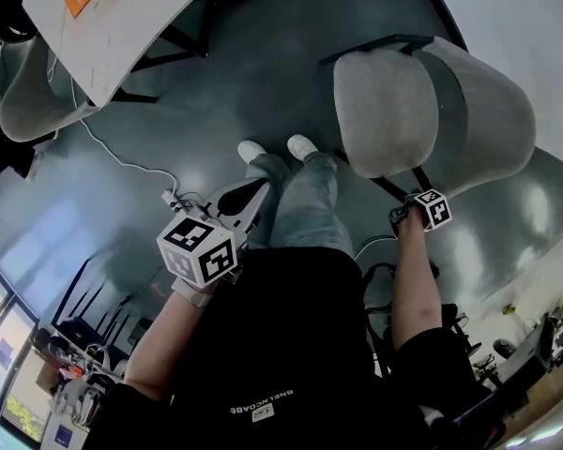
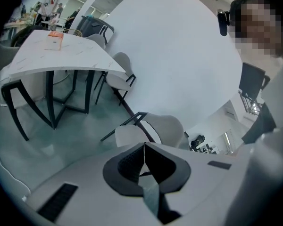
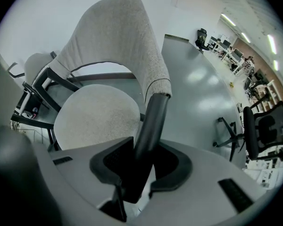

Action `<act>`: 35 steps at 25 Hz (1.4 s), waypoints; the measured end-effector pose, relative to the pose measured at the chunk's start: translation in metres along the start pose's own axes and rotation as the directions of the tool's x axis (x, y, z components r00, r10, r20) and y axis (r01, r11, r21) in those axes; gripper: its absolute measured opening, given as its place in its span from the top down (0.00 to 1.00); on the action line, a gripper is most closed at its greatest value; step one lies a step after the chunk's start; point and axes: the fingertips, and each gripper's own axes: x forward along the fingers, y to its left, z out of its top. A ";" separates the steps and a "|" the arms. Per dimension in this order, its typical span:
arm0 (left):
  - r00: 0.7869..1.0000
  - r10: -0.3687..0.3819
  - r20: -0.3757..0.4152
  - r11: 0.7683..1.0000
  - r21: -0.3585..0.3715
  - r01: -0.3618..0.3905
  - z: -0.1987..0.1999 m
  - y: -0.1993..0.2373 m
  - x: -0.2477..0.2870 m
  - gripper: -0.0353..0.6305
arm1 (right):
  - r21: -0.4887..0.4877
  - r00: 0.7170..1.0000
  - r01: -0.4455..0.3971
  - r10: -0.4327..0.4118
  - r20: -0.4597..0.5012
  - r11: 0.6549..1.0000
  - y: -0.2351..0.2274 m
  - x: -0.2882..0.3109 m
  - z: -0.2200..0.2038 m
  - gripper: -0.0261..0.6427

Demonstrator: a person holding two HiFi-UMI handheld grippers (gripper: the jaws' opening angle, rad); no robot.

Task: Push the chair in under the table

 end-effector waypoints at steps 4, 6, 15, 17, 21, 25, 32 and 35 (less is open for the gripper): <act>1.000 0.016 0.023 0.999 -0.040 -0.015 -0.001 0.001 0.005 0.94 | 0.018 1.000 0.006 -0.006 -0.023 1.000 0.013 -0.003 -0.006 0.81; 0.999 0.019 0.037 0.998 -0.057 -0.017 0.001 -0.002 0.005 0.94 | 0.018 0.999 0.008 -0.008 -0.044 1.000 0.020 -0.006 -0.012 0.81; 0.993 0.062 0.102 0.993 -0.103 -0.052 0.015 0.016 -0.008 0.94 | 0.010 0.996 -0.024 0.025 -0.089 1.000 0.091 -0.011 -0.043 0.75; 0.991 0.068 0.111 0.992 -0.111 -0.056 0.016 0.021 -0.012 0.94 | 0.018 0.994 -0.027 0.029 -0.101 0.999 0.108 -0.012 -0.051 0.75; 0.988 0.078 0.131 0.990 -0.123 -0.062 0.016 0.030 -0.024 0.94 | 0.057 0.993 -0.023 0.030 -0.116 0.998 0.138 -0.017 -0.066 0.75; 0.984 0.092 0.154 0.989 -0.131 -0.072 0.019 0.043 -0.039 0.94 | 0.098 0.992 -0.026 0.037 -0.119 0.995 0.164 -0.022 -0.085 0.74; 0.972 0.125 0.201 0.984 -0.153 -0.095 0.019 0.062 -0.075 0.94 | 0.103 0.987 -0.052 0.066 -0.144 0.993 0.201 -0.035 -0.120 0.72; 0.967 0.137 0.213 0.981 -0.162 -0.104 0.017 0.071 -0.087 0.94 | 0.102 0.984 -0.067 0.083 -0.158 0.992 0.216 -0.037 -0.135 0.71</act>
